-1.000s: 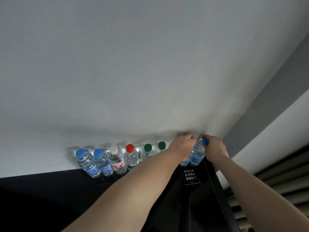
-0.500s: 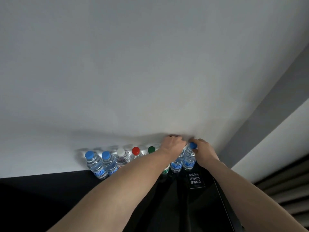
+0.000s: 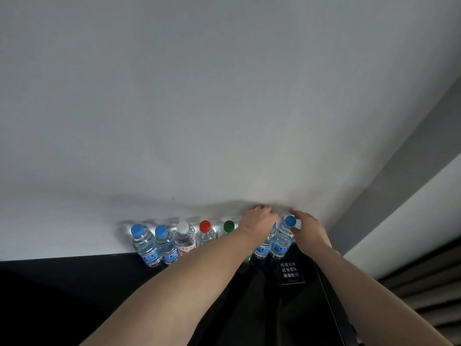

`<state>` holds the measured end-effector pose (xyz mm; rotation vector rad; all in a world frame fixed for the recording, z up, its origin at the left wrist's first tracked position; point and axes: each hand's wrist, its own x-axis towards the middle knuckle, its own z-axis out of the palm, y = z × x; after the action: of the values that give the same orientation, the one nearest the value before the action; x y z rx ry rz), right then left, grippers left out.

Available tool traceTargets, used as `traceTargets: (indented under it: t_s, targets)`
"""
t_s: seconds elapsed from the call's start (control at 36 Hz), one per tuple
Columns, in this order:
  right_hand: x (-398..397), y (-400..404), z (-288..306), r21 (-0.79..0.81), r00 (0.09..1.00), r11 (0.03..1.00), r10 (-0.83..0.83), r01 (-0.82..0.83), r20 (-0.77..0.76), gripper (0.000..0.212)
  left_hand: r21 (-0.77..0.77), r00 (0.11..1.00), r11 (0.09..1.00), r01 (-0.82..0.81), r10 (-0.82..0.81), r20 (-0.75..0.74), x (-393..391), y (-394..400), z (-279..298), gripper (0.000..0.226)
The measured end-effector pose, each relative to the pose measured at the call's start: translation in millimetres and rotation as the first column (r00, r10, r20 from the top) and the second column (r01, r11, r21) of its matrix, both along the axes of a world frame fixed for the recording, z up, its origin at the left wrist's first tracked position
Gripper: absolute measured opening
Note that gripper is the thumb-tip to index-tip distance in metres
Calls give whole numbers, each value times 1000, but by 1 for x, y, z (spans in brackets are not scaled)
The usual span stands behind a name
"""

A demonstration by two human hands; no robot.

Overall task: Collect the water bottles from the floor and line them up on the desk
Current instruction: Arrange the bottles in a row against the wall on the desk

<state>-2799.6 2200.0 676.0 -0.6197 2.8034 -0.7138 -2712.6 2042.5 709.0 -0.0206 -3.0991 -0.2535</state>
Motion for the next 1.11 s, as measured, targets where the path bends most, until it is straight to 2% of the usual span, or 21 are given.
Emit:
traceTargets:
  t_s: [0.08, 0.19, 0.31, 0.42, 0.58, 0.69, 0.89, 0.97, 1.11]
  targets:
    - [13, 3, 6, -6, 999, 1000, -10, 10, -52, 52, 18, 999, 1000, -4, 5, -54, 13, -5, 5, 40]
    - [49, 1, 14, -113, 998, 994, 3, -10, -61, 47, 137, 992, 990, -36, 52, -118, 55, -14, 12, 40]
    - [105, -5, 16, -182, 995, 978, 102, -104, -20, 44, 239, 979, 965, -111, 147, -138, 128, -29, 15, 44]
    - [167, -20, 15, -202, 965, 951, 253, -236, 64, 46, 311, 942, 911, -272, 318, -107, 221, -44, 18, 42]
    - [256, -57, 10, -146, 856, 876, 481, -459, 189, 51, 288, 855, 815, -502, 518, 25, 365, -56, 15, 43]
    - [309, -79, 9, -141, 770, 812, 582, -566, 262, 54, 296, 761, 715, -634, 645, 73, 447, -58, 12, 41]
    - [384, -104, 9, -151, 696, 771, 627, -619, 350, 56, 322, 588, 522, -790, 793, 158, 559, -66, 12, 47]
    - [412, -113, 8, -139, 679, 762, 632, -632, 375, 56, 266, 541, 495, -827, 829, 139, 594, -85, 17, 45]
    - [459, -132, 5, -135, 679, 773, 614, -620, 403, 55, 266, 505, 462, -846, 854, 121, 646, -129, 15, 40]
